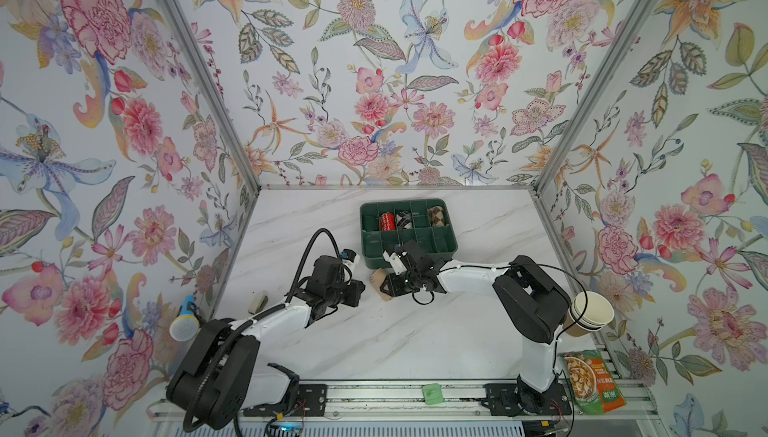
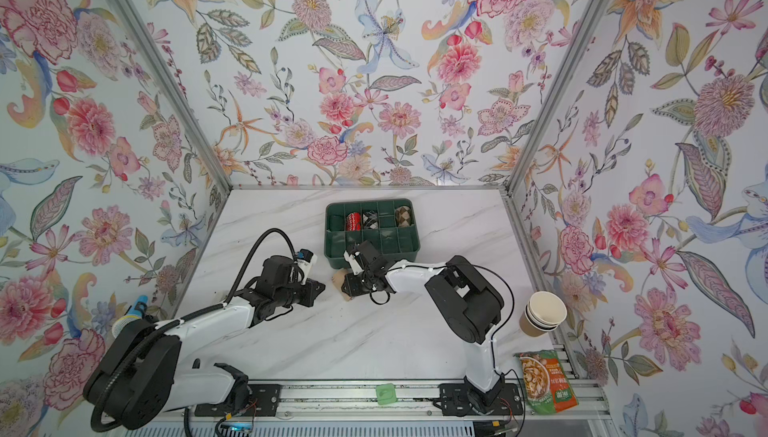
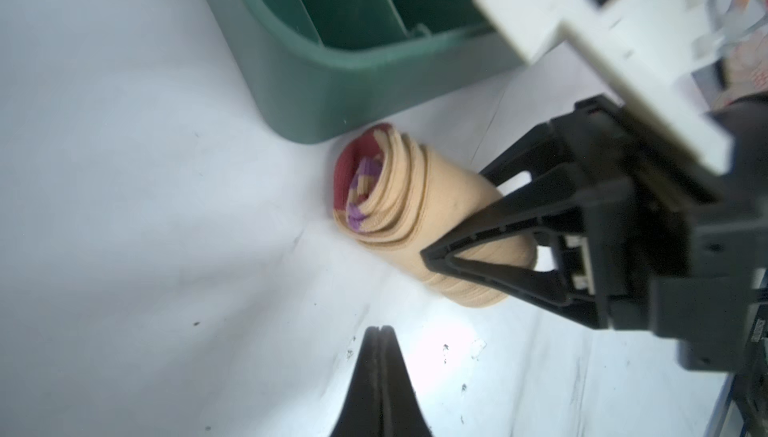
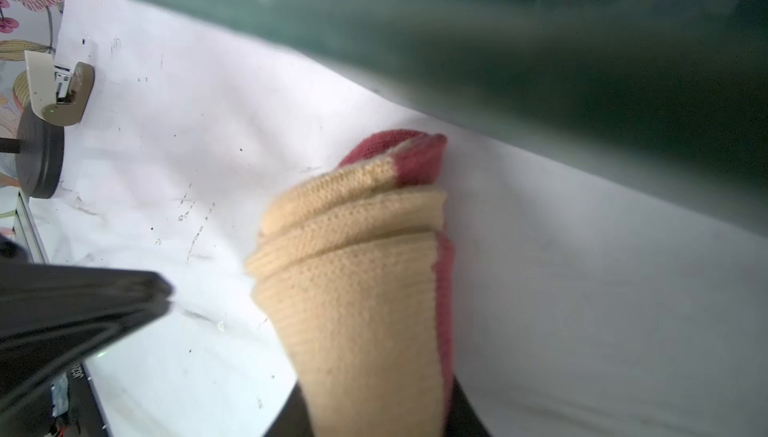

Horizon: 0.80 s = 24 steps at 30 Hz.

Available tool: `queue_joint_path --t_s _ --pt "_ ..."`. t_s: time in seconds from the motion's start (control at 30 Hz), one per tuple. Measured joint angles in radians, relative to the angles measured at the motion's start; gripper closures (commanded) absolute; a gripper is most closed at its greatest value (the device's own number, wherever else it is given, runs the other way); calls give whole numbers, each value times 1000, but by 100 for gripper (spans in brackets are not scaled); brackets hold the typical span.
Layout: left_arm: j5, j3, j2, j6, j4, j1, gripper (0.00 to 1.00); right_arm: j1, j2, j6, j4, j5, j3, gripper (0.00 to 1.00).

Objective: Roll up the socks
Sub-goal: 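Move the rolled cream sock toward the green tray with both grippers, then open the left gripper and draw it back while right lifts the rolled sock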

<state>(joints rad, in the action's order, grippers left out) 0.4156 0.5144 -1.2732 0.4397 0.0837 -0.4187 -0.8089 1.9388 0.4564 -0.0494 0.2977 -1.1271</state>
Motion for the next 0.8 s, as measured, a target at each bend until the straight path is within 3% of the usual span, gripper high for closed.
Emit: queue_joint_path --t_s 0.3,0.8 --pt "15 -45 89 5 -12 31 100 -1 0 0 2 0 2 98" --pt "24 -90 97 74 150 46 100 -2 -104 20 -62 8 90 98"
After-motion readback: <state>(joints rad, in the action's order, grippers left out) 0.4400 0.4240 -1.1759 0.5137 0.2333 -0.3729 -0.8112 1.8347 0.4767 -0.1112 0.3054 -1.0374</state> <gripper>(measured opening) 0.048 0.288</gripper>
